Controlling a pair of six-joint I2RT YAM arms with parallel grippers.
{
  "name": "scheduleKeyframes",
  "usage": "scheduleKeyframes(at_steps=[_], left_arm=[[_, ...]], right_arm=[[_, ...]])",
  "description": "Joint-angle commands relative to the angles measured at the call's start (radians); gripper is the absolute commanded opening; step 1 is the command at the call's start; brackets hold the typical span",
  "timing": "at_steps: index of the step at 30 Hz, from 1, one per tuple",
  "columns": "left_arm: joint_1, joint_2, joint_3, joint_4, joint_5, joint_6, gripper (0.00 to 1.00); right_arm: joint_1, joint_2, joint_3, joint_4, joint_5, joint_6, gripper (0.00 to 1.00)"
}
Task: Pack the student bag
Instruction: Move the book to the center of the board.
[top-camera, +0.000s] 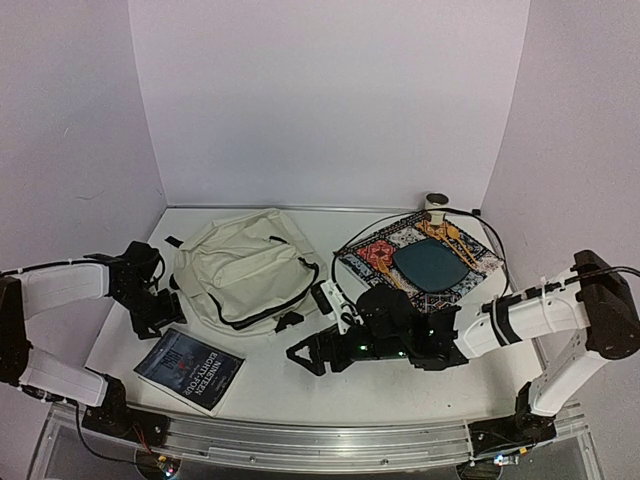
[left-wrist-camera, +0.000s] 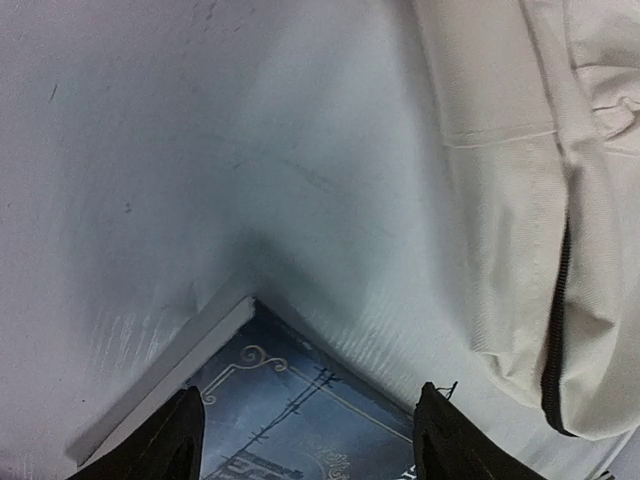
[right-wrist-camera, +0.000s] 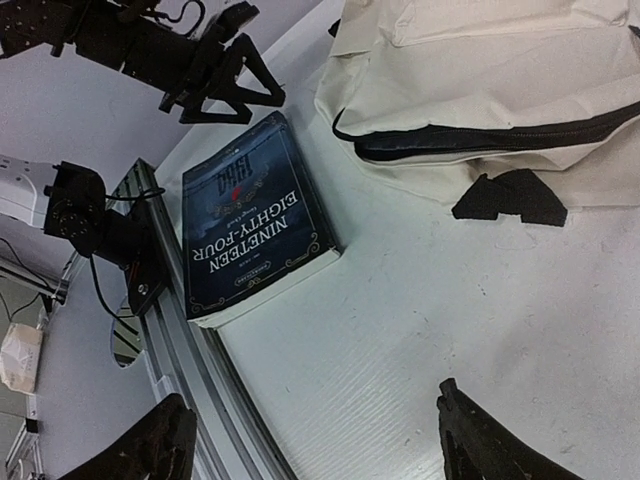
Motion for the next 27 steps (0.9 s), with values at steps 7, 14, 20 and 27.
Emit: scheduleKeyframes(at_steps=[7,14,20,27], left_arm=[[-0.007,0.006,0.017,-0.128,-0.159,-0.094,0.75],[-0.064,0.077,-0.028,-0.085,-0.031,-0.139,0.76],[-0.162,0.076,-0.067,0.070,0.105,-0.260,0.75],[-0.266,0.103,-0.040,0.197,0.119,-0.354,0.75]], right_arm=[[0.030,0.087,-0.007,0.142,-0.093,0.060,0.83],[0.044,0.137,0.007,0.188,-0.113,0.089,0.83],[0.050,0.181,-0.024,0.266,-0.110,0.182,0.81],[0.050,0.273,-0.065,0.391,-0.118,0.335,0.76]])
